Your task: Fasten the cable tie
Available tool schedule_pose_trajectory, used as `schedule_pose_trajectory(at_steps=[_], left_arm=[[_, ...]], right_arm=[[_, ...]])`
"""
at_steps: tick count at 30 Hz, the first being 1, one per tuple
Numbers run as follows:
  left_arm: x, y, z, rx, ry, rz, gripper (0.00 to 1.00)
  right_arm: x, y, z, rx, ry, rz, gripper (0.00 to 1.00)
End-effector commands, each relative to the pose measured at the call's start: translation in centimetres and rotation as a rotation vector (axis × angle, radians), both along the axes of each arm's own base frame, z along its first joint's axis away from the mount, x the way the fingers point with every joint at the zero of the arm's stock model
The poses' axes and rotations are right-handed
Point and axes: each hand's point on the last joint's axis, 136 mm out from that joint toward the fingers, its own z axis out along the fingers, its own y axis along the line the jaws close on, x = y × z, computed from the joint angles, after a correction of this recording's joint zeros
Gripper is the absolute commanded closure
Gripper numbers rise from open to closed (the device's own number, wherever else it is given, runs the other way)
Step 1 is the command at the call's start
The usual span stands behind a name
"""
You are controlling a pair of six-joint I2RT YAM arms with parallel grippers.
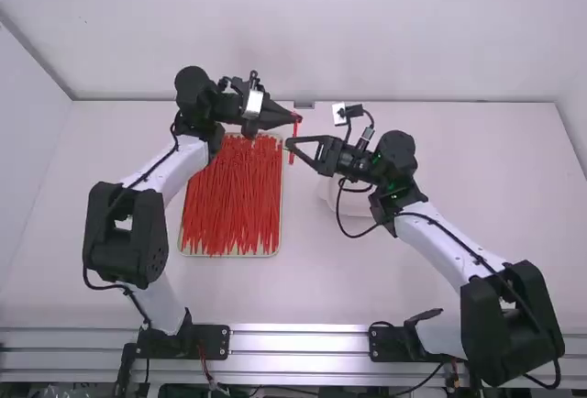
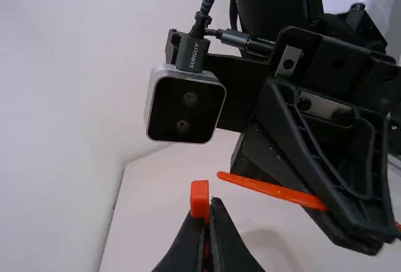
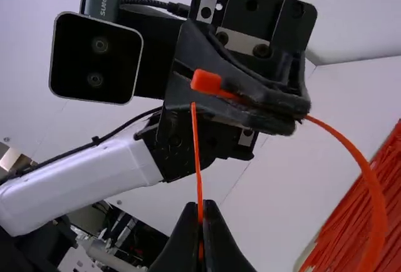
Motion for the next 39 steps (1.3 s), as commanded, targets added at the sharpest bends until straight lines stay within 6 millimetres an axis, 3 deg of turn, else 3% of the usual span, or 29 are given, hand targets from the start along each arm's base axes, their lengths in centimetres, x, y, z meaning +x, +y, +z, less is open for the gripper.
schedule_pose_trajectory(at_steps=[1, 39], left_arm=[[-0.61, -0.30, 0.04, 0.002, -0.013, -0.023, 0.99], [-0.94, -0.78, 0.09, 0.002, -0.014, -0.036, 0.99]], right_arm=[[0.28, 0.24, 1.21, 0.014, -0.029, -0.011, 1.00], [0.68, -0.27, 1.40, 0.025, -0.008, -0.022, 1.00]])
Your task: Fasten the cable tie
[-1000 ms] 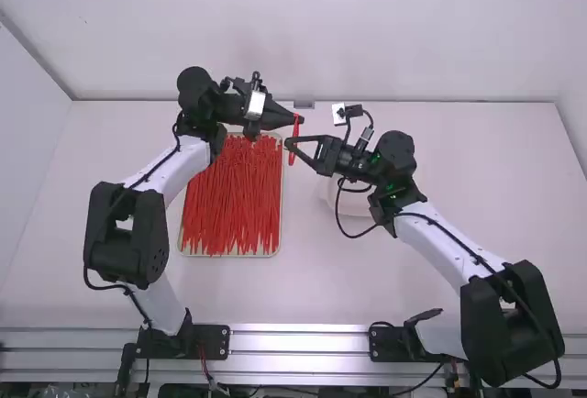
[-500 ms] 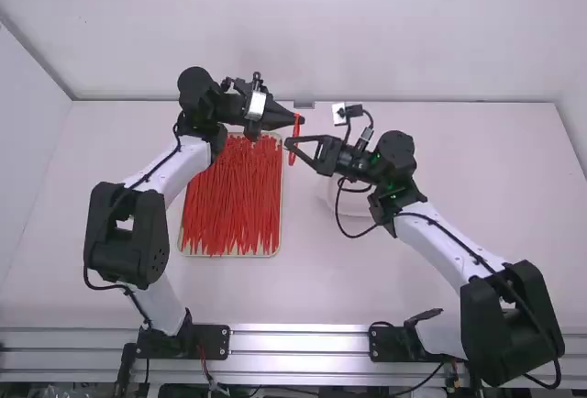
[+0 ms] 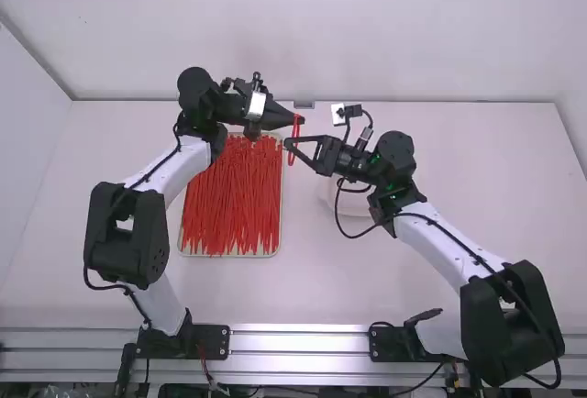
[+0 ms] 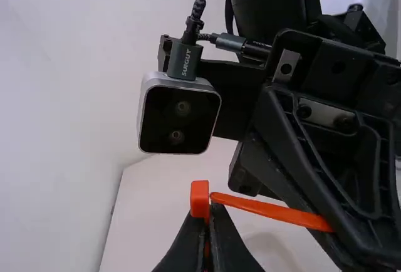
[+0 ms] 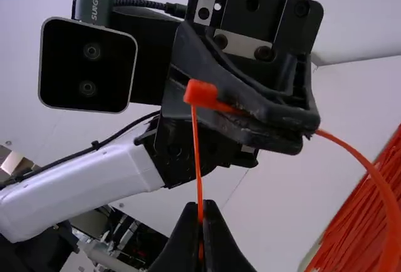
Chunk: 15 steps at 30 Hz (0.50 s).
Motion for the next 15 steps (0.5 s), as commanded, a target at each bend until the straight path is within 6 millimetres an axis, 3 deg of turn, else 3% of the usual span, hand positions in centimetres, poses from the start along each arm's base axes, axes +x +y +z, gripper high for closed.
schedule_pose_trajectory(at_steps=[1, 15], left_arm=[[-0.6, -0.2, 0.0, 0.004, -0.001, -0.022, 0.99], [-1.3, -0.1, -1.0, 0.001, -0.022, -0.022, 0.99]], right_arm=[[0.5, -0.3, 1.3, 0.017, -0.021, -0.013, 1.00], [0.7, -0.4, 2.3, 0.050, -0.042, -0.035, 1.00]])
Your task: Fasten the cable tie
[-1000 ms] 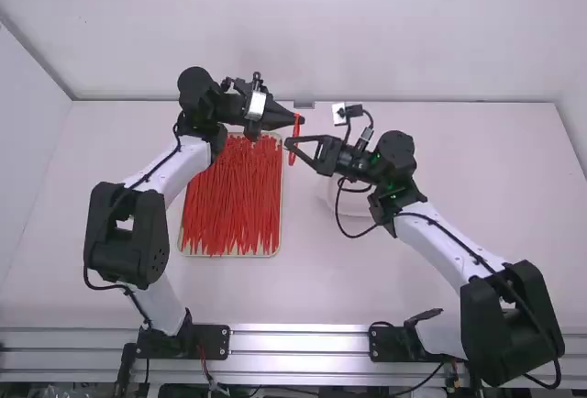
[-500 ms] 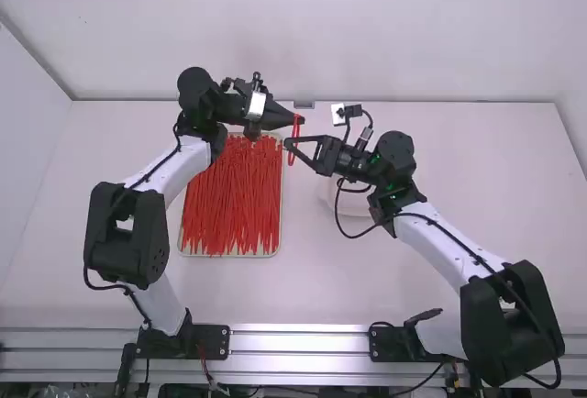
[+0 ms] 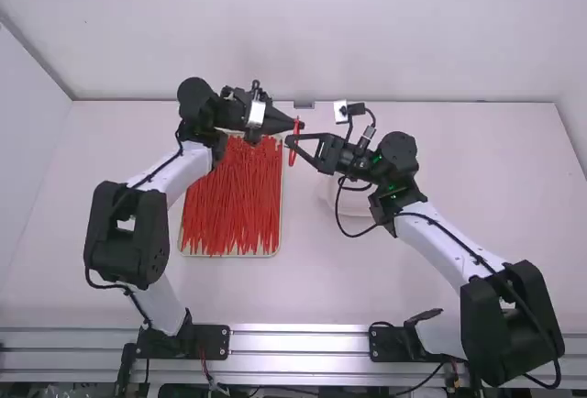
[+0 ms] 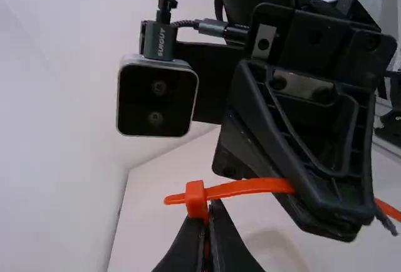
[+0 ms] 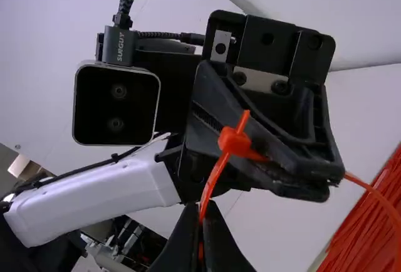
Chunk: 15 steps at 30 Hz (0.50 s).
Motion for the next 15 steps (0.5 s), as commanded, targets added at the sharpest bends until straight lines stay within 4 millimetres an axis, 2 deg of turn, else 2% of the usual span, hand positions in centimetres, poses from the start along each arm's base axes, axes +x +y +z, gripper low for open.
schedule_pose_trajectory(at_steps=[1, 9, 13, 15], left_arm=[[-0.8, -0.2, 0.0, 0.013, 0.026, -0.030, 0.99], [-2.2, 0.1, 0.6, 0.006, -0.014, -0.030, 0.99], [-3.4, 0.3, 0.3, 0.001, -0.045, -0.030, 0.99], [-3.5, 0.3, 0.0, 0.001, -0.034, -0.028, 0.99]], right_arm=[[0.8, -0.2, 1.5, 0.024, -0.030, -0.037, 1.00], [1.4, -1.0, 1.4, 0.022, -0.029, -0.057, 1.00], [1.4, -1.0, 1.5, 0.025, -0.028, -0.058, 1.00], [1.4, -1.0, 1.5, 0.025, -0.027, -0.058, 1.00]])
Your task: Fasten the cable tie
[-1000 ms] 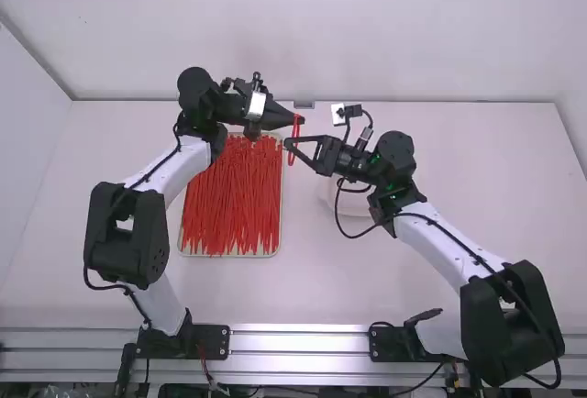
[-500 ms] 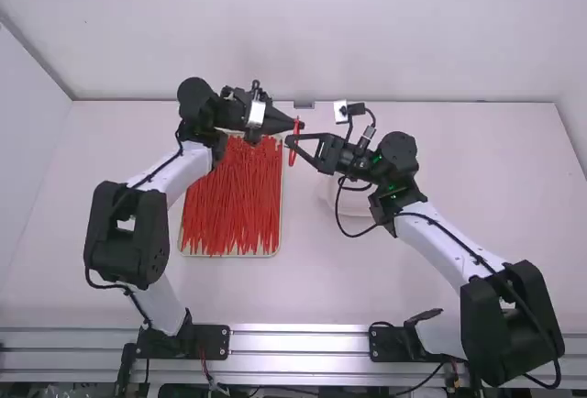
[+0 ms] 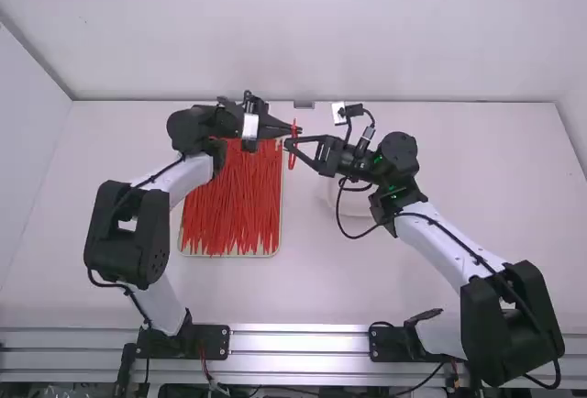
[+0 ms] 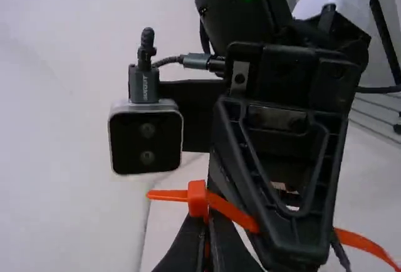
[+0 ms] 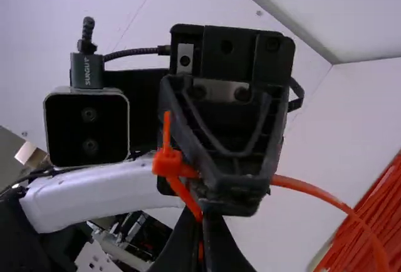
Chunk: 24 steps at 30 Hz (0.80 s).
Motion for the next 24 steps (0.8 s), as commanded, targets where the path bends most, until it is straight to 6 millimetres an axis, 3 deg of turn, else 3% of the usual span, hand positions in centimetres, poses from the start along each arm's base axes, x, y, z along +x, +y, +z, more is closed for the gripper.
schedule_pose_trajectory(at_steps=[1, 18, 24], left_arm=[[-1.24, -0.03, -1.28, 0.059, 0.065, -0.052, 0.99], [-1.30, -0.02, -1.52, 0.061, 0.081, -0.052, 0.99], [-1.63, -0.39, -1.79, 0.063, 0.090, -0.065, 0.99]], right_arm=[[2.04, -1.13, 1.64, 0.033, -0.024, -0.099, 1.00], [1.81, -1.14, 2.14, 0.048, -0.033, -0.089, 1.00], [2.49, -2.00, 2.15, 0.052, -0.020, -0.113, 1.00]])
